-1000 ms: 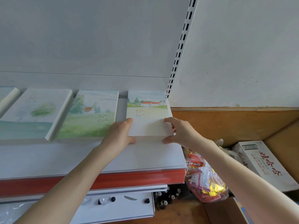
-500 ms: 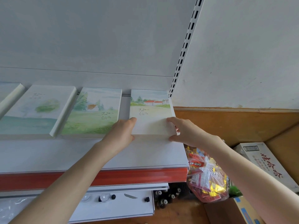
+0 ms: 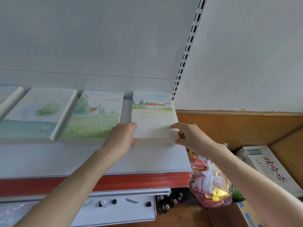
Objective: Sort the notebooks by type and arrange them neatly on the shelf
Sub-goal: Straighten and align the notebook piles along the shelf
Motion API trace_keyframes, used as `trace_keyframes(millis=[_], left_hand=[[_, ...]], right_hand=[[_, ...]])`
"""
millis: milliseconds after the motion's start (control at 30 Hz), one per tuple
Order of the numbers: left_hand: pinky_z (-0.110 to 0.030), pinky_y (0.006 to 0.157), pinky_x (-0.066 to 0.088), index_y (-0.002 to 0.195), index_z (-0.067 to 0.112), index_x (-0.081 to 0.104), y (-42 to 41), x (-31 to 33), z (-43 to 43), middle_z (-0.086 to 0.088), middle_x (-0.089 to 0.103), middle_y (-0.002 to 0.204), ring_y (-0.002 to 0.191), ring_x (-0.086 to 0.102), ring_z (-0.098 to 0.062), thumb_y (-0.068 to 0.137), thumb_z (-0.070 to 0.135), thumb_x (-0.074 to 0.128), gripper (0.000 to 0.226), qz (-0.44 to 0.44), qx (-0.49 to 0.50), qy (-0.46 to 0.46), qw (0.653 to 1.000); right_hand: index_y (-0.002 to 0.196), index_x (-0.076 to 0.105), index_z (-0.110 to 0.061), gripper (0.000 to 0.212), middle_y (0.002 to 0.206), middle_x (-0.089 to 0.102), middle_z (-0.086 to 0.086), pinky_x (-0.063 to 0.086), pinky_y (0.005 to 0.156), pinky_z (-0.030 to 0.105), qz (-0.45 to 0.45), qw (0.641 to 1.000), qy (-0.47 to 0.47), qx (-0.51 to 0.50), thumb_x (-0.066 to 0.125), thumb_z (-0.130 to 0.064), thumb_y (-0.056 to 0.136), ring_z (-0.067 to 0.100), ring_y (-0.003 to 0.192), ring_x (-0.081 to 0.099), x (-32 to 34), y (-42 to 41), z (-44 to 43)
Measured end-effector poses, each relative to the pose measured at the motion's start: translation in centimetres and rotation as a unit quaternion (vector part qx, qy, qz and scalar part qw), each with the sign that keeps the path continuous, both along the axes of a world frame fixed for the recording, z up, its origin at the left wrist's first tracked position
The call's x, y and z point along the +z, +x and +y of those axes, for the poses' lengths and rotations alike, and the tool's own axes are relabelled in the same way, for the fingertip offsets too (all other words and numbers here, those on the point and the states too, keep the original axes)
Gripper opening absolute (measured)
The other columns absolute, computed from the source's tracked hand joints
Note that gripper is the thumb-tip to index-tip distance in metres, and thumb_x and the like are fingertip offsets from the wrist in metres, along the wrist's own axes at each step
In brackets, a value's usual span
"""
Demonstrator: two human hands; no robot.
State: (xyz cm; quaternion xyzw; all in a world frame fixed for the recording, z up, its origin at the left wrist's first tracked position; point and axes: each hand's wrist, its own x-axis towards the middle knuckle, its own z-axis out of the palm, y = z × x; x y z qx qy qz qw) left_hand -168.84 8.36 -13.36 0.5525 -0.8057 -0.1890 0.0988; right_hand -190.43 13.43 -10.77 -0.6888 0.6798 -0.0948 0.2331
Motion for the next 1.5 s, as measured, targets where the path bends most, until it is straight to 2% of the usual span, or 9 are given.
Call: trace_keyframes(millis=[100, 233, 400, 700, 833, 933, 1067, 1233, 1500], left_hand=[[-0.029, 0.049, 0.023, 0.08, 0.007, 0.039, -0.4, -0.1, 0.7, -0.002, 0.034, 0.058, 0.052, 0.031, -0.019, 0.08, -0.005, 0.052, 0.018, -0.023, 0.001, -0.028, 0.999], [-0.036, 0.064, 0.041, 0.094, 0.01, 0.048, -0.4, 0.0, 0.7, -0.011, 0.051, 0.07, 0.076, 0.055, -0.033, 0.083, -0.001, 0.057, 0.019, -0.02, 0.013, -0.021, 0.999], [-0.039, 0.071, 0.047, 0.1, 0.015, 0.048, -0.4, 0.7, 0.7, -0.015, 0.057, 0.081, 0.085, 0.059, -0.034, 0.084, 0.004, 0.06, 0.023, -0.037, 0.002, -0.015, 0.999], [-0.029, 0.064, 0.031, 0.092, 0.02, 0.031, -0.2, 0.3, 0.8, -0.007, 0.041, 0.076, 0.071, 0.034, -0.022, 0.082, 0.001, 0.059, 0.036, 0.01, 0.02, -0.008, 1.0], [-0.033, 0.068, 0.04, 0.096, 0.015, 0.048, 0.0, 0.6, 0.2, -0.014, 0.053, 0.089, 0.077, 0.043, -0.025, 0.078, 0.003, 0.066, 0.027, 0.028, 0.012, 0.037, 0.999], [-0.028, 0.067, 0.029, 0.091, 0.017, 0.033, 0.0, 1.3, 0.1, -0.009, 0.044, 0.087, 0.077, 0.038, -0.021, 0.079, 0.014, 0.07, 0.039, 0.004, -0.011, 0.064, 0.998], [-0.033, 0.066, 0.034, 0.089, 0.006, 0.046, -0.6, 2.1, -0.2, -0.011, 0.052, 0.077, 0.081, 0.051, -0.03, 0.093, 0.026, 0.053, 0.021, 0.024, 0.015, 0.042, 0.999], [-0.03, 0.09, 0.037, 0.129, -0.002, 0.044, -2.9, 1.7, -2.8, -0.018, 0.052, 0.128, 0.118, 0.048, -0.031, 0.098, 0.015, 0.042, 0.036, 0.1, 0.111, 0.047, 0.988], [-0.027, 0.096, 0.034, 0.135, 0.004, 0.042, -3.4, 0.8, -4.7, -0.014, 0.046, 0.137, 0.126, 0.042, -0.028, 0.094, 0.006, 0.046, 0.042, 0.138, 0.165, 0.069, 0.974]], right_hand=[[0.135, 0.045, -0.016, 0.052, 0.1, 0.063, 0.009, 0.052, 0.076, 0.03, -0.016, 0.999, -0.011, -0.029, 0.059, -0.004, 0.086, 0.021, 0.083, 0.059, -0.6, 0.5, 0.2], [0.13, 0.051, -0.015, 0.049, 0.092, 0.06, 0.004, 0.05, 0.079, 0.03, -0.038, 0.997, -0.025, -0.056, 0.062, -0.003, 0.084, 0.021, 0.083, 0.056, -0.9, 0.7, 0.3], [0.131, 0.051, -0.015, 0.048, 0.086, 0.054, 0.0, 0.042, 0.07, 0.023, -0.043, 0.997, -0.029, -0.055, 0.062, -0.004, 0.085, 0.018, 0.077, 0.05, -0.9, 0.6, 0.3], [0.137, 0.044, -0.012, 0.05, 0.124, 0.058, 0.013, 0.046, 0.095, 0.032, -0.023, 0.998, -0.026, -0.044, 0.055, -0.002, 0.089, 0.026, 0.111, 0.055, -1.0, 0.8, 0.9], [0.136, 0.045, -0.011, 0.05, 0.123, 0.059, 0.012, 0.045, 0.089, 0.026, -0.016, 0.999, -0.021, -0.027, 0.057, -0.003, 0.089, 0.024, 0.107, 0.056, -0.7, 0.7, 0.7], [0.134, 0.047, -0.014, 0.05, 0.121, 0.058, 0.001, 0.045, 0.079, 0.019, -0.023, 1.0, 0.017, -0.004, 0.062, -0.013, 0.087, 0.015, 0.094, 0.056, 0.3, 0.1, 0.3], [0.134, 0.047, -0.015, 0.047, 0.132, 0.052, 0.002, 0.041, 0.084, 0.02, -0.058, 0.997, 0.01, -0.048, 0.058, -0.026, 0.09, 0.013, 0.106, 0.055, 1.0, -0.6, -1.3], [0.139, 0.037, -0.01, 0.048, 0.139, 0.045, 0.008, 0.041, 0.088, 0.025, -0.112, 0.987, 0.001, -0.118, 0.049, -0.025, 0.095, 0.022, 0.121, 0.048, 0.2, 0.3, -5.2], [0.139, 0.036, -0.01, 0.048, 0.131, 0.05, 0.012, 0.046, 0.094, 0.04, -0.126, 0.98, 0.009, -0.154, 0.047, -0.014, 0.093, 0.028, 0.113, 0.051, -0.7, 1.0, -7.0]])
